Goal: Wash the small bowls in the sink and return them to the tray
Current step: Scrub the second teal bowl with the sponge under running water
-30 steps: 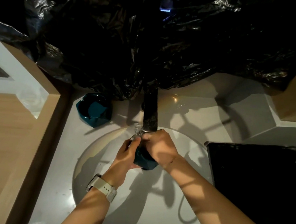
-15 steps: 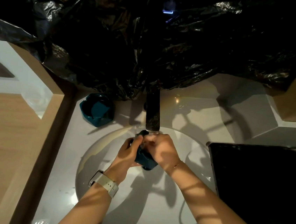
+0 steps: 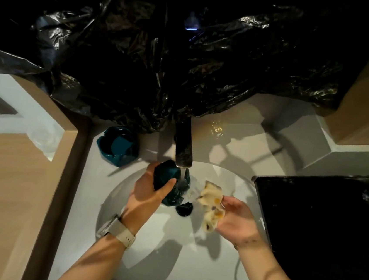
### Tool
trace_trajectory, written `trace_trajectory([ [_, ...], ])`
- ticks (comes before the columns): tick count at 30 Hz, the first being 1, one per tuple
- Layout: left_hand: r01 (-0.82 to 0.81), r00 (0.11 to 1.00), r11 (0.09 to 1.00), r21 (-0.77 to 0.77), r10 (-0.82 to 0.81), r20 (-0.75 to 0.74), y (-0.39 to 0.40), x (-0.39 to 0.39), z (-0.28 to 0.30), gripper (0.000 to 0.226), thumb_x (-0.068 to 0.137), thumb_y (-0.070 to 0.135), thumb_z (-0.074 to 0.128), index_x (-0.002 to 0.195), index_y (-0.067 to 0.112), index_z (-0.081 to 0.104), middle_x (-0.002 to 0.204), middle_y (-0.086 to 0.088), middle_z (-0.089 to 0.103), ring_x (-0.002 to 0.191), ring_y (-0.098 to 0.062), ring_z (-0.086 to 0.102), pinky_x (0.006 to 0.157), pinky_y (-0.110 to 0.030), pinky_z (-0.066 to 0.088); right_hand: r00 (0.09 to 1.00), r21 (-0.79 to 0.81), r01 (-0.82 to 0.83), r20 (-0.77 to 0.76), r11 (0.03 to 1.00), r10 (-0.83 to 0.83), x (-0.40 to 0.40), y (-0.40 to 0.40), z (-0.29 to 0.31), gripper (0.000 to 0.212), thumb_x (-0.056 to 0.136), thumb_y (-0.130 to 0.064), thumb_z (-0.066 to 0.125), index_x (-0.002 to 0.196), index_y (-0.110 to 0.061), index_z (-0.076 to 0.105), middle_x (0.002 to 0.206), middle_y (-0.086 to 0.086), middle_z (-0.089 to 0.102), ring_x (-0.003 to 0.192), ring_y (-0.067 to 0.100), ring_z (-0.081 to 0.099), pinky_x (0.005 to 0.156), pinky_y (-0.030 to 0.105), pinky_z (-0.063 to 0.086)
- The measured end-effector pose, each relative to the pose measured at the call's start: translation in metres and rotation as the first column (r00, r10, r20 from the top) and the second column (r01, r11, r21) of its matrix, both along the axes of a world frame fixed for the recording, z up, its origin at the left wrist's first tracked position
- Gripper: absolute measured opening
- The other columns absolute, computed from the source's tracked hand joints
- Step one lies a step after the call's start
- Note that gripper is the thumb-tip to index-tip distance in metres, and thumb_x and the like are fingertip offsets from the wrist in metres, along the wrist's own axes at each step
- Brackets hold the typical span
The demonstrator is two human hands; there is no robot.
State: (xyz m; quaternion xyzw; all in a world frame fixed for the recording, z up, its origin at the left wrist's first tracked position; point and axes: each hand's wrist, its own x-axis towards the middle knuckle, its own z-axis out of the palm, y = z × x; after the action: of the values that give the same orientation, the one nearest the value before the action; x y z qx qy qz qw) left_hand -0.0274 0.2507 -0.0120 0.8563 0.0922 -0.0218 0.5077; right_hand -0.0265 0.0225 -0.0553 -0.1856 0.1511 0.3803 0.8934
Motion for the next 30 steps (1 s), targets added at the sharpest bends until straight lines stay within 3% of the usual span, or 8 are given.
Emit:
trace_trajectory([
  [5, 0.079, 0.973, 0.948, 0.308, -0.141, 0.183, 0.010, -0.021, 0.013, 0.056, 0.088, 0.038, 0.068, 0.137, 0.035, 0.041, 0.118, 0.008, 0.063, 0.095, -0.006, 0.059, 0.083, -0.012, 0.047, 0.995, 0.155, 0.031, -0.095, 0.987, -0.017, -0.011, 0.006, 0.002, 0.031, 0.079, -0.033, 0.072, 0.087, -0.032, 0.042, 0.065, -0.009, 0.035, 0.054, 0.008, 0.037, 0.057, 0.022, 0.037],
  [9, 0.120, 0.882, 0.744, 0.657, -0.384, 0.273, 0.020, -0.024, 0.009, 0.067, 0.084, 0.044, 0.069, 0.140, 0.015, 0.044, 0.112, -0.009, 0.067, 0.087, -0.025, 0.067, 0.068, -0.034, 0.060, 0.995, -0.036, -0.038, -0.091, 0.999, 0.035, -0.012, 0.018, 0.020, 0.020, 0.084, -0.026, 0.070, 0.077, -0.020, 0.052, 0.054, -0.001, 0.047, 0.046, 0.015, 0.051, 0.047, 0.026, 0.042],
  [15, 0.095, 0.823, 0.609, 0.787, -0.493, 0.282, 0.032, -0.021, 0.014, 0.067, 0.081, 0.044, 0.065, 0.138, 0.019, 0.041, 0.104, -0.004, 0.068, 0.080, -0.023, 0.067, 0.058, -0.033, 0.059, 0.991, -0.339, -0.003, -0.129, 0.941, -0.043, -0.017, 0.016, 0.020, 0.014, 0.083, -0.020, 0.070, 0.074, -0.015, 0.060, 0.060, -0.001, 0.058, 0.050, 0.010, 0.055, 0.042, 0.019, 0.048],
  [18, 0.131, 0.893, 0.791, 0.597, -0.356, 0.275, 0.031, -0.026, 0.020, 0.062, 0.083, 0.040, 0.070, 0.138, 0.031, 0.042, 0.109, 0.007, 0.065, 0.088, -0.009, 0.064, 0.071, -0.019, 0.056, 0.986, -0.157, -0.048, -0.166, 0.986, 0.022, -0.017, 0.010, 0.012, 0.026, 0.096, -0.026, 0.051, 0.071, -0.018, 0.053, 0.064, -0.005, 0.049, 0.050, 0.006, 0.048, 0.043, 0.017, 0.050],
  [21, 0.024, 0.997, 0.996, 0.082, -0.031, 0.077, 0.029, -0.027, 0.020, 0.046, 0.082, 0.040, 0.073, 0.121, 0.047, 0.051, 0.106, 0.024, 0.065, 0.094, 0.006, 0.062, 0.078, -0.015, 0.054, 0.998, -0.016, -0.022, -0.064, 1.000, 0.021, -0.014, 0.005, 0.017, 0.025, 0.081, -0.015, 0.060, 0.065, -0.014, 0.041, 0.064, -0.003, 0.041, 0.042, 0.003, 0.040, 0.035, 0.012, 0.041],
  [24, -0.091, 0.994, 0.988, -0.124, 0.083, -0.066, 0.024, -0.020, 0.010, 0.031, 0.086, 0.045, 0.069, 0.114, 0.040, 0.057, 0.103, 0.016, 0.068, 0.098, -0.010, 0.065, 0.076, -0.023, 0.056, 0.997, -0.263, 0.061, 0.066, 0.963, -0.045, -0.018, 0.009, 0.033, 0.012, 0.081, -0.007, 0.056, 0.075, -0.014, 0.048, 0.069, 0.001, 0.043, 0.042, 0.003, 0.042, 0.033, 0.011, 0.034],
  [27, -0.222, 0.965, 0.897, -0.382, 0.145, -0.219, 0.008, -0.011, 0.004, 0.028, 0.090, 0.033, 0.067, 0.114, 0.022, 0.060, 0.111, -0.006, 0.068, 0.105, -0.025, 0.065, 0.082, -0.036, 0.060, 0.944, -0.636, 0.259, 0.326, 0.727, -0.050, -0.017, 0.019, 0.047, 0.011, 0.091, -0.011, 0.054, 0.096, -0.008, 0.063, 0.077, 0.007, 0.064, 0.052, 0.008, 0.055, 0.042, 0.012, 0.037],
  [30, -0.295, 0.936, 0.852, -0.433, 0.167, -0.309, -0.005, -0.003, 0.000, 0.031, 0.091, 0.034, 0.066, 0.117, 0.019, 0.059, 0.112, -0.009, 0.066, 0.105, -0.027, 0.065, 0.082, -0.045, 0.060, 0.917, -0.752, 0.345, 0.398, 0.562, -0.030, -0.004, 0.029, 0.042, 0.048, 0.072, -0.028, 0.074, 0.116, -0.016, 0.061, 0.104, 0.006, 0.070, 0.090, 0.016, 0.066, 0.066, 0.019, 0.047],
])
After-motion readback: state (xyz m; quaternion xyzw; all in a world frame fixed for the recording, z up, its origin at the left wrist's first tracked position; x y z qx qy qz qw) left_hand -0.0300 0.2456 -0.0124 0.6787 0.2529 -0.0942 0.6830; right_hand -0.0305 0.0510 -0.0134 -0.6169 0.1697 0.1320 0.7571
